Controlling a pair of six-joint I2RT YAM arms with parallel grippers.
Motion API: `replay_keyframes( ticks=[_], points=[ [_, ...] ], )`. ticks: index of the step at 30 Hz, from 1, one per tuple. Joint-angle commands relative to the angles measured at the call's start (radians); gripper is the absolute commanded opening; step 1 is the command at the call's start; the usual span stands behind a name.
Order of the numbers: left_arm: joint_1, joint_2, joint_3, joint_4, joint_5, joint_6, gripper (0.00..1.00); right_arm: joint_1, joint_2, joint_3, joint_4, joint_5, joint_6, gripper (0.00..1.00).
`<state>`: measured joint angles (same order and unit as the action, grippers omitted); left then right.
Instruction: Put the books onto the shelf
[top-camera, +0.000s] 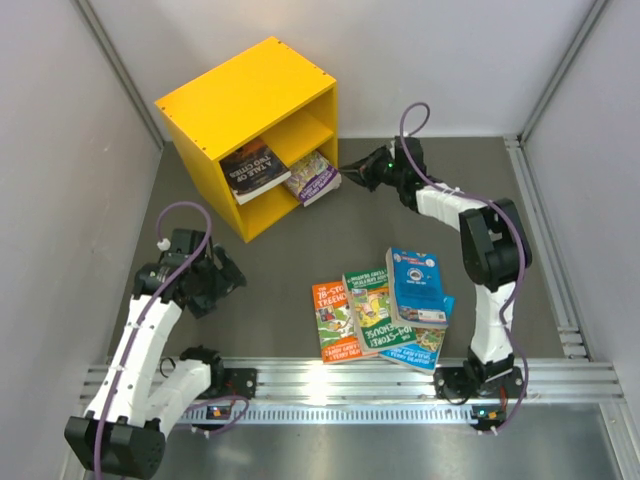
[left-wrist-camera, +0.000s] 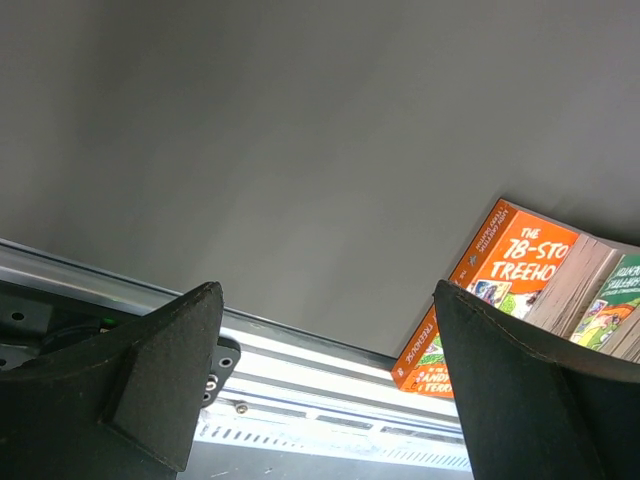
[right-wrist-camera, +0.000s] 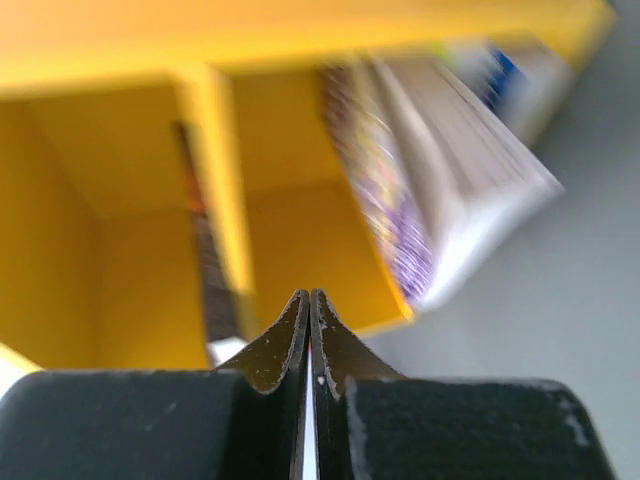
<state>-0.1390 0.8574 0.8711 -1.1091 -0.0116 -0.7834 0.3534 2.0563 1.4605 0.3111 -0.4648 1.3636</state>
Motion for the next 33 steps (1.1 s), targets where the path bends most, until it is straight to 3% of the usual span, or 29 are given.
replay_keyframes(
  ticks=[1, 20, 33],
  points=[
    [-0.001, -0.023, -0.001, 0.035, 0.004, -0.008, 0.91, 0.022, -0.05, -0.086, -0.075, 0.005, -0.049, 0.0],
    [-0.001, -0.049, 0.054, -0.031, -0.071, 0.016, 0.92, 0.078, 0.212, 0.181, -0.207, 0.008, -0.063, 0.0],
    [-0.001, -0.049, 0.092, -0.072, -0.131, 0.042, 0.94, 0.081, 0.393, 0.498, -0.294, 0.041, -0.018, 0.0]
  ],
)
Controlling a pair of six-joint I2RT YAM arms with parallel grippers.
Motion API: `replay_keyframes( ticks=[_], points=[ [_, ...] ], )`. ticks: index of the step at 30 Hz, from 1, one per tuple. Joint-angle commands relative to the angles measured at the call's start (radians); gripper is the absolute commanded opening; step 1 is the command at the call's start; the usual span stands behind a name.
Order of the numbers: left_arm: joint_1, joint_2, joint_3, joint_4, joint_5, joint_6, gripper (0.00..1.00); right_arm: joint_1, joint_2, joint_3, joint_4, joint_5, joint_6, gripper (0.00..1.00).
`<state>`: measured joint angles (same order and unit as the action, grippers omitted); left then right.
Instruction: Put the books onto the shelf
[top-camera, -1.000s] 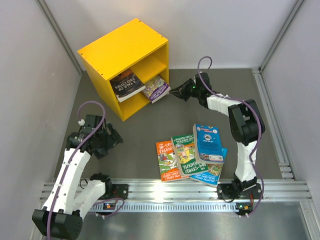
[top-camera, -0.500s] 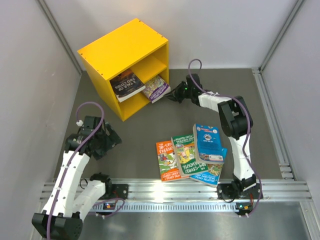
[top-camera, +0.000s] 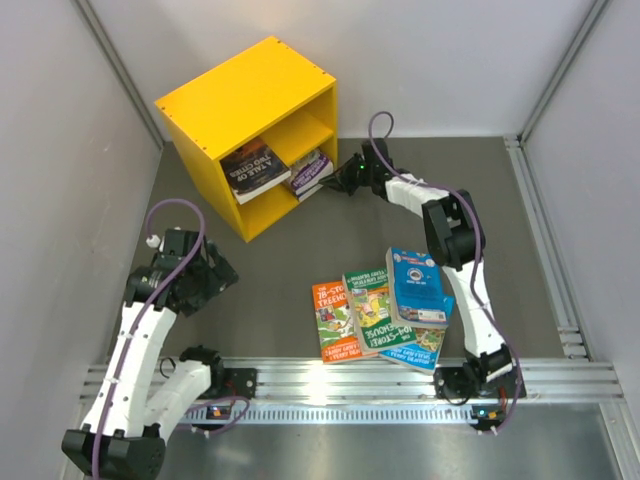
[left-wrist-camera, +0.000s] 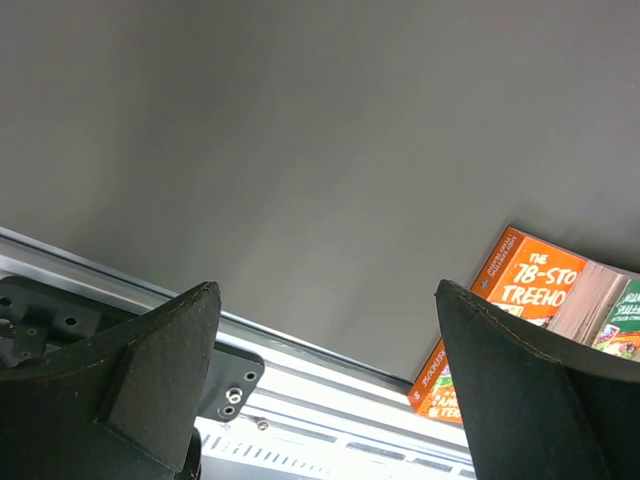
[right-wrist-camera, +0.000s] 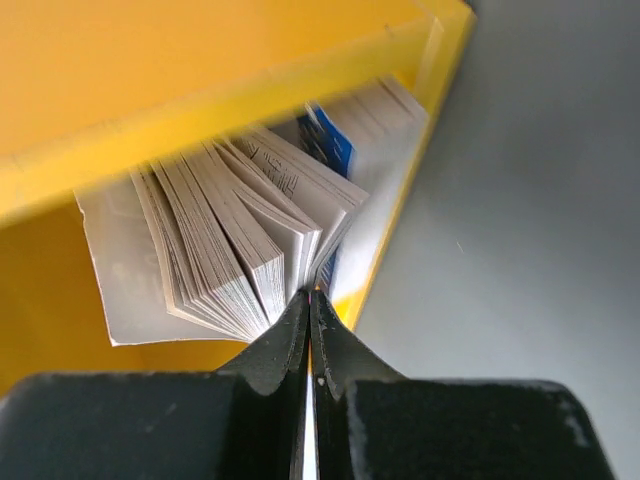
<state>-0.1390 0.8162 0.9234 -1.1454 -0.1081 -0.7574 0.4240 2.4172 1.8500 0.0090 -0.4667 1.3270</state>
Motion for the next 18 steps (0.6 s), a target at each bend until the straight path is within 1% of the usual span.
replay_keyframes(
  ticks=[1, 5, 8, 10, 13, 14, 16, 17, 18],
  points=[
    [-0.001, -0.011, 0.04, -0.039, -0.036, 0.015, 0.94, 0.01, 0.042, 0.124, 0.005, 0.046, 0.026, 0.0],
    [-0.001, -0.023, 0.034, -0.045, -0.033, 0.001, 0.94, 0.009, 0.077, 0.167, 0.022, 0.043, 0.046, 0.0],
    [-0.001, -0.028, 0.022, -0.039, -0.022, -0.011, 0.94, -0.001, 0.057, 0.144, 0.097, 0.028, 0.046, 0.0],
    [-0.001, -0.029, 0.014, -0.027, -0.007, -0.017, 0.94, -0.008, 0.024, 0.089, 0.14, 0.013, 0.034, 0.02],
    [-0.001, -0.025, -0.001, 0.005, 0.024, -0.025, 0.93, -0.03, -0.085, -0.058, 0.183, -0.007, 0.003, 0.08],
    [-0.001, -0.025, -0.009, 0.015, 0.034, -0.026, 0.93, -0.042, -0.151, -0.146, 0.192, -0.012, -0.009, 0.11],
    [-0.001, -0.014, -0.017, 0.044, 0.085, -0.029, 0.93, -0.059, -0.225, -0.234, 0.195, -0.021, -0.052, 0.23],
    [-0.001, -0.008, -0.027, 0.076, 0.103, -0.033, 0.93, -0.079, -0.303, -0.318, 0.194, -0.023, -0.067, 0.31],
    [-0.001, 0.004, -0.038, 0.1, 0.146, -0.033, 0.93, -0.093, -0.343, -0.355, 0.189, -0.021, -0.104, 0.52]
  ],
)
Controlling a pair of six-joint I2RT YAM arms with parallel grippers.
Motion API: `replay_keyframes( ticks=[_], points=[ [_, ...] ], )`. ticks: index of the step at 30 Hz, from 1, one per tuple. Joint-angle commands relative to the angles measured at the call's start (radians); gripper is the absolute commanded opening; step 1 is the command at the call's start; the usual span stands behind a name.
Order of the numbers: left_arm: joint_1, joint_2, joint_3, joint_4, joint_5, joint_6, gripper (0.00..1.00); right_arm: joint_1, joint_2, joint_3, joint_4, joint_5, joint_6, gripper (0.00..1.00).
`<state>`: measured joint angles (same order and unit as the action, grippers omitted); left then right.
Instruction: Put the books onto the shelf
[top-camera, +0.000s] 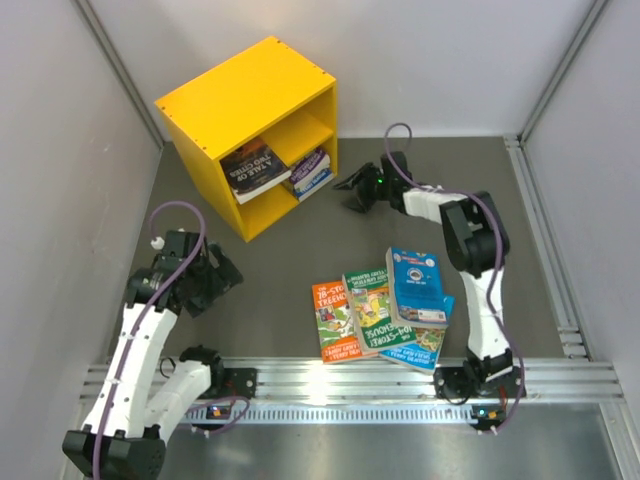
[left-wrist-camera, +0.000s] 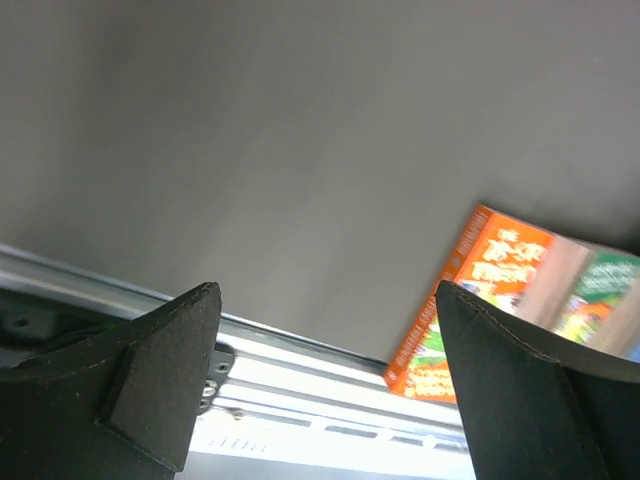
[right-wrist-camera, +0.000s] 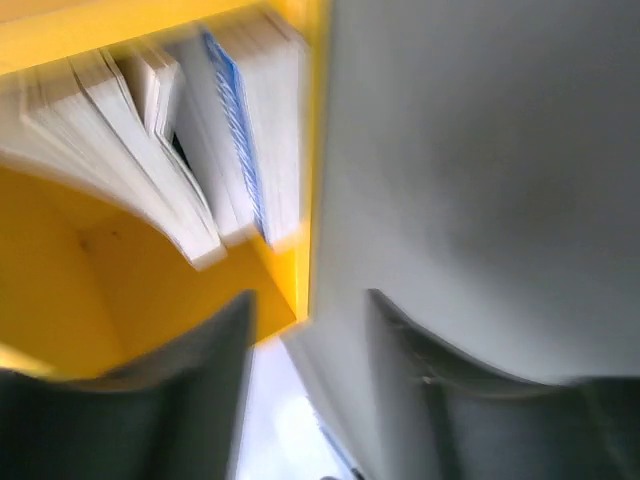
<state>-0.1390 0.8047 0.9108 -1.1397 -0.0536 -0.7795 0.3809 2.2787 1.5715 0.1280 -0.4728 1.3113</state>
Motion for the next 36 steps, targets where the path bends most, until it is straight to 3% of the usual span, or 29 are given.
replay_keyframes(
  ticks=[1, 4, 5, 6, 11, 15, 23, 31, 36],
  points=[
    [-0.002, 0.022, -0.038, 0.116, 0.163, -0.01, 0.93, -0.06, -0.244, -0.112, 0.026, -0.015, -0.108, 0.61],
    [-0.016, 0.06, -0.104, 0.21, 0.283, -0.041, 0.93, -0.102, -0.384, -0.177, -0.111, -0.004, -0.236, 0.83],
    [-0.03, 0.08, -0.14, 0.233, 0.297, -0.055, 0.93, -0.109, -0.44, -0.177, -0.233, 0.003, -0.279, 0.95],
    [-0.051, 0.091, -0.156, 0.285, 0.301, -0.069, 0.93, -0.109, -0.467, -0.174, -0.307, 0.025, -0.366, 1.0],
    [-0.328, 0.249, -0.162, 0.429, 0.222, -0.174, 0.94, -0.111, -0.603, -0.235, -0.712, 0.198, -0.541, 1.0],
    [-0.482, 0.401, -0.112, 0.504, 0.201, -0.219, 0.94, -0.189, -0.691, -0.419, -0.743, 0.209, -0.561, 1.0],
    [-0.573, 0.527, -0.081, 0.62, 0.218, -0.277, 0.93, -0.433, -0.74, -0.556, -0.791, 0.214, -0.646, 1.0],
    [-0.639, 0.522, -0.079, 0.598, 0.176, -0.317, 0.93, -0.464, -0.722, -0.637, -0.755, 0.158, -0.662, 1.0],
    [-0.662, 0.455, -0.107, 0.564, 0.135, -0.359, 0.93, -0.464, -0.729, -0.772, -0.638, 0.065, -0.655, 1.0]
  ],
)
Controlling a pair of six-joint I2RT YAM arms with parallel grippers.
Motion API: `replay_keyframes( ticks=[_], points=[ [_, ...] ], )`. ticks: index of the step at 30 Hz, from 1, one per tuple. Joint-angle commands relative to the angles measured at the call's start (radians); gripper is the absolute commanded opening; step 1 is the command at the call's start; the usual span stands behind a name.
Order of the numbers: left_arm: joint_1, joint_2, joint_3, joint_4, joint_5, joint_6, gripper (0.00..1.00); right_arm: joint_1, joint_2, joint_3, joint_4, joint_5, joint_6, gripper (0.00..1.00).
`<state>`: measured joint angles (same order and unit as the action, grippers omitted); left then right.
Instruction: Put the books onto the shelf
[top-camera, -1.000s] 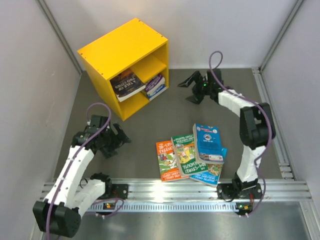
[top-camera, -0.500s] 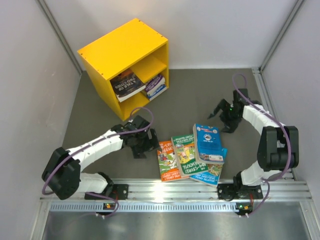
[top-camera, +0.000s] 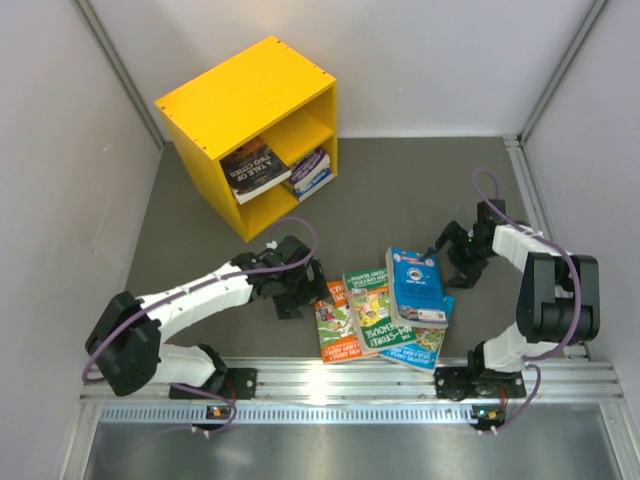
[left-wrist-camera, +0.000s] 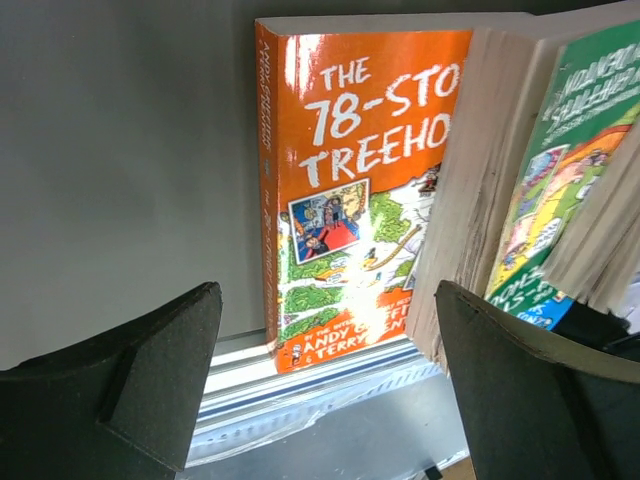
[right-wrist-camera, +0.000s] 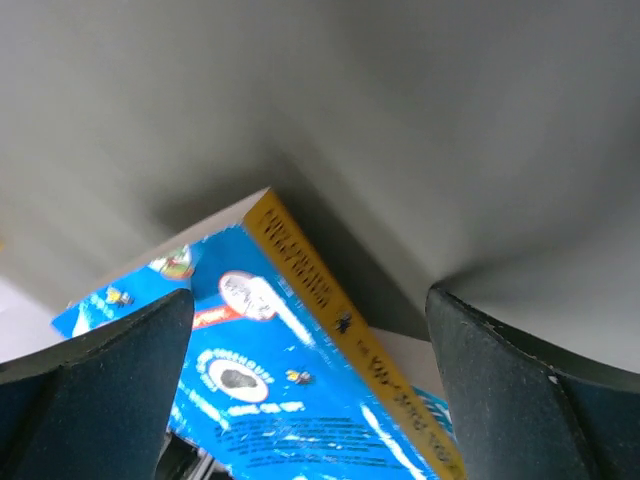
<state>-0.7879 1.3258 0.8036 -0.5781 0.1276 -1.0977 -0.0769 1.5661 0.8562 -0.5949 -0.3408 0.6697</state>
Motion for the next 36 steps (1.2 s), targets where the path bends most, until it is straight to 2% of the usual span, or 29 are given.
replay_keyframes(
  ticks=[1, 8, 10, 11, 14, 15, 16, 17, 18, 22, 27, 33, 36],
  points=[
    [-0.014, -0.079, -0.015, -0.008, -0.052, -0.056, 0.93, -0.006, -0.026, -0.107, 0.111, -0.084, -0.006, 1.0],
    [-0.047, -0.166, -0.057, -0.052, -0.095, -0.132, 0.92, -0.004, -0.031, -0.293, 0.368, -0.237, 0.082, 1.0],
    [-0.068, -0.175, -0.052, -0.071, -0.118, -0.152, 0.92, -0.004, -0.037, -0.336, 0.418, -0.254, 0.09, 0.93],
    [-0.076, -0.184, -0.05, -0.084, -0.117, -0.159, 0.92, -0.004, -0.041, -0.348, 0.428, -0.265, 0.091, 0.73],
    [-0.099, -0.203, -0.055, -0.095, -0.161, -0.189, 0.92, -0.004, -0.074, -0.375, 0.438, -0.268, 0.084, 0.39],
    [-0.111, -0.206, -0.057, -0.095, -0.166, -0.203, 0.92, -0.004, -0.08, -0.378, 0.438, -0.273, 0.08, 0.24],
    [-0.114, -0.208, -0.06, -0.095, -0.172, -0.209, 0.92, -0.004, -0.086, -0.378, 0.438, -0.276, 0.076, 0.18],
    [-0.119, -0.208, -0.06, -0.094, -0.175, -0.214, 0.92, -0.004, -0.087, -0.376, 0.434, -0.283, 0.068, 0.05],
    [-0.125, -0.206, -0.06, -0.094, -0.178, -0.22, 0.92, -0.004, -0.089, -0.373, 0.434, -0.288, 0.067, 0.0],
    [-0.145, -0.194, -0.035, -0.094, -0.198, -0.223, 0.92, -0.004, -0.162, -0.359, 0.425, -0.303, 0.077, 0.0],
    [-0.151, -0.206, 0.028, -0.059, -0.23, -0.193, 0.93, -0.004, -0.279, -0.283, 0.334, -0.314, 0.117, 0.0],
    [-0.151, -0.237, 0.121, 0.18, -0.256, -0.088, 0.95, 0.029, -0.35, -0.077, 0.184, -0.34, 0.137, 0.0],
    [-0.149, -0.211, 0.176, 0.271, -0.258, -0.047, 0.96, 0.057, -0.359, -0.03, 0.121, -0.337, 0.145, 0.0]
  ],
)
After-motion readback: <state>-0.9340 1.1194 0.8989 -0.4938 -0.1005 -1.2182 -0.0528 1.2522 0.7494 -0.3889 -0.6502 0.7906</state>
